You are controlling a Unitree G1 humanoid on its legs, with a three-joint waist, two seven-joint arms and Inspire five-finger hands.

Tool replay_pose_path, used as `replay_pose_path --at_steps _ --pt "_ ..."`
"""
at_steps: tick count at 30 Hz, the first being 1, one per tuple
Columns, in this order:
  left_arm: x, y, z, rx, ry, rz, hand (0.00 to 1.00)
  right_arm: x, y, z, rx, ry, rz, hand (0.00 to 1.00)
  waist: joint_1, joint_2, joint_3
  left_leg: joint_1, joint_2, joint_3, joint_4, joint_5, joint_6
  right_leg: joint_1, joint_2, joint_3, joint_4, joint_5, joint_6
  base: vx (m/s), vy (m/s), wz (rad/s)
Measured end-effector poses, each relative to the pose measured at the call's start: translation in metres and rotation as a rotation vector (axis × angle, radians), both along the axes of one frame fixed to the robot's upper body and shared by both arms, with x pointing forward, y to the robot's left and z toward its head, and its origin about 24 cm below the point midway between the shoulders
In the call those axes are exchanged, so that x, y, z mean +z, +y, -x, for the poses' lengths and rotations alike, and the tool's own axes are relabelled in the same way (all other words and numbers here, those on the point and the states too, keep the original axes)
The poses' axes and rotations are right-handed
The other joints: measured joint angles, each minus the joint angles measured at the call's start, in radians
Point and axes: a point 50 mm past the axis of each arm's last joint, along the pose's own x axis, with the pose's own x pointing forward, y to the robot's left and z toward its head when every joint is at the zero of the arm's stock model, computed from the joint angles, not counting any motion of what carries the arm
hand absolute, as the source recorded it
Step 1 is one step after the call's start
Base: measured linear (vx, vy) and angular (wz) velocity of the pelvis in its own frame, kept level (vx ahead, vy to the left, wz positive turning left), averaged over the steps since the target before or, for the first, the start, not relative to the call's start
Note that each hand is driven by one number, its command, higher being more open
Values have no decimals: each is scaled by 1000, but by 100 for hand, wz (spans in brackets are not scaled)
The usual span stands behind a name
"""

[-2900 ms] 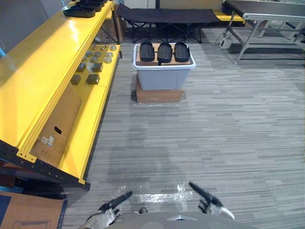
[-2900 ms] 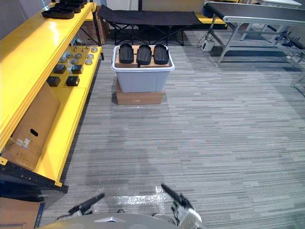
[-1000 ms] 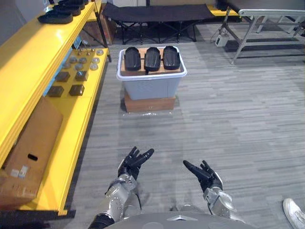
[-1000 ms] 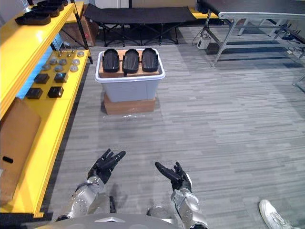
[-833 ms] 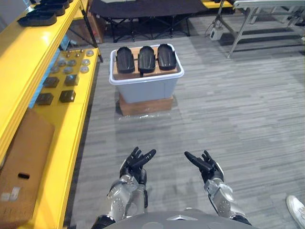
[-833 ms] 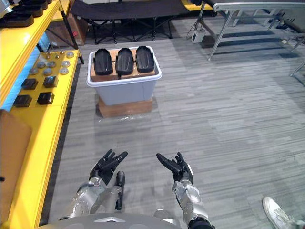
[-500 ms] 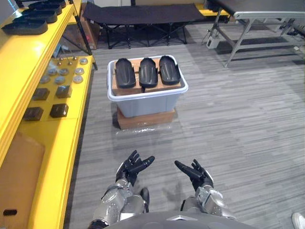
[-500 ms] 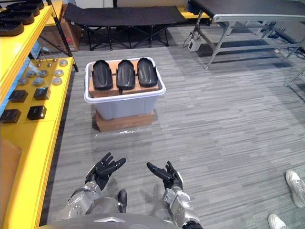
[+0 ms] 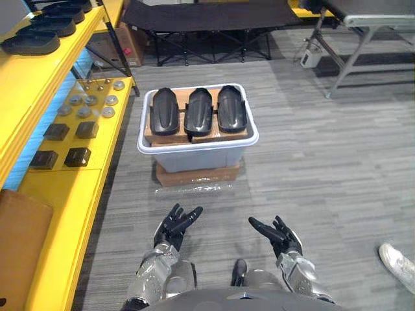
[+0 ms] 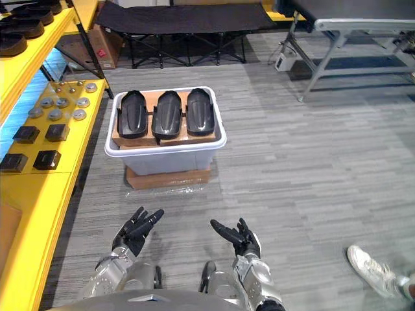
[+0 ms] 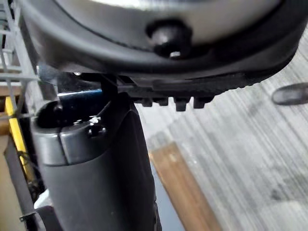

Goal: Walk over and take three plastic housings, then place them on the shelf

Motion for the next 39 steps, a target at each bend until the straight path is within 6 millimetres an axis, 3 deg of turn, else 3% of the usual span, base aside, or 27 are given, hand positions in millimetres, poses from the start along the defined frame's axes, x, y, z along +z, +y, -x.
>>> replay_pose_path --at_steps 1,3,4,5,6,7,9,10,12,13,14,15,16,17,20,21,22,23,24,25,26,29,32,35,39 --pt "1 -3 -1 -2 -6 10 100 4 -3 -7 0 -26 7 100 2 -5 5 0 -33 5 -202 47 -1 18 -14 -12 -17 -4 7 363 -12 29" --pt "1 -7 -1 -2 -6 19 100 8 -3 -15 4 -55 13 100 5 -6 14 -4 -62 7 -365 141 -3 34 -33 -15 -20 -13 22 259 67 10" --pt "-1 -9 2 0 2 28 100 9 -4 -15 4 -66 18 100 13 6 11 -2 -59 18 -437 250 -21 51 -33 -15 -24 -29 46 283 149 0" --pt "-2 -10 4 0 7 32 100 9 -6 -15 4 -68 26 100 18 19 10 0 -53 28 -448 322 -3 65 -27 -14 -26 -40 58 343 195 6" --pt "-1 -9 4 -3 3 25 100 8 -1 -15 3 -68 15 100 22 3 14 16 -76 41 -454 319 60 80 -50 -10 -29 -48 72 285 175 10" --pt "0 -6 2 -9 -7 13 100 8 3 -16 9 -72 9 100 26 -10 14 19 -92 44 -464 303 57 81 -64 -11 -30 -54 81 251 145 22" --pt "3 -1 -2 -43 -33 -22 100 8 14 -17 8 -78 -13 100 35 -34 20 13 -133 52 -436 245 108 79 -109 -20 7 -75 116 223 115 17" --pt "2 -1 -1 -44 -29 -23 100 7 15 -17 7 -76 -16 100 35 -34 20 18 -140 57 -424 228 115 72 -125 -17 46 -83 128 210 133 7" --pt "1 1 2 -60 -24 -47 100 7 18 -17 0 -77 -20 100 32 -28 17 43 -148 63 -399 181 133 -46 -184 11 348 -93 157 228 191 -2" --pt "2 4 3 -76 -25 -69 100 7 22 -17 7 -86 -25 100 29 -44 22 73 -159 61 -394 159 144 -125 -238 21 555 -34 177 235 155 8" --pt "2 5 3 -88 -24 -78 100 5 26 -13 17 -77 -27 100 20 -57 24 92 -164 47 -379 138 151 -164 -264 23 664 19 168 344 104 32" --pt "1 10 5 -99 -19 -101 100 2 29 -6 24 -55 -30 100 14 -63 19 107 -160 16 -348 105 155 -192 -273 19 726 -25 130 303 60 44" --pt "2 12 6 -102 -17 -112 100 0 29 -1 17 -44 -27 100 14 -59 14 112 -153 5 -333 93 157 -205 -268 9 719 -57 119 305 48 42" --pt "3 14 5 -99 -20 -118 100 -1 28 1 15 -41 -18 100 15 -60 13 118 -148 -1 -324 88 156 -205 -263 4 691 -74 132 227 20 46" --pt "9 23 -1 -61 -46 -126 100 1 24 0 -3 -54 15 100 4 -65 9 122 -135 -50 -297 85 152 -196 -235 18 436 -86 143 259 -25 56" --pt "11 28 -6 -34 -59 -126 100 2 23 -1 -6 -62 19 100 4 -62 6 124 -123 -59 -293 81 136 -197 -209 61 337 -80 150 245 -127 36" --pt "11 32 -5 -15 -60 -123 100 4 23 -3 -5 -74 20 100 4 -55 -2 124 -116 -74 -293 73 121 -192 -186 98 244 -59 173 195 -115 32" --pt "12 34 -5 -7 -63 -122 100 4 23 -4 -2 -77 21 100 4 -65 -12 125 -115 -79 -293 70 113 -184 -176 109 194 -38 182 204 -233 33" --pt "12 37 -3 17 -66 -113 100 5 24 -4 2 -81 21 100 8 -65 -20 126 -116 -82 -296 61 95 -171 -169 114 111 35 187 128 -202 22" --pt "11 39 -1 32 -67 -110 100 5 24 -4 4 -86 20 100 15 -83 -32 129 -121 -82 -297 53 81 -163 -163 113 61 120 176 197 -341 13" --pt "10 39 1 48 -62 -106 100 6 23 -5 8 -89 18 100 23 -93 -44 129 -124 -81 -296 41 63 -147 -158 94 17 141 148 142 -267 -5" --pt "6 24 4 66 -53 -52 100 11 13 -10 -12 -119 39 100 15 -28 -45 122 -73 -73 -312 37 29 -122 -105 91 -79 158 125 139 -249 -20" --pt "6 2 1 51 -66 21 100 10 7 3 -24 -97 71 100 -16 -12 -51 146 -43 -57 -378 59 0 -123 -73 92 -104 159 124 79 -145 -14" --pt "9 -3 -4 41 -89 51 100 16 4 11 -41 -127 78 100 -32 -26 -43 155 -40 -37 -409 64 -2 -128 -64 106 -133 176 103 17 -43 -22" --pt "10 1 -7 39 -98 37 100 29 4 26 -53 -184 75 100 -55 -38 -41 162 -45 6 -421 65 0 -127 -65 135 -171 202 103 -19 22 -20"
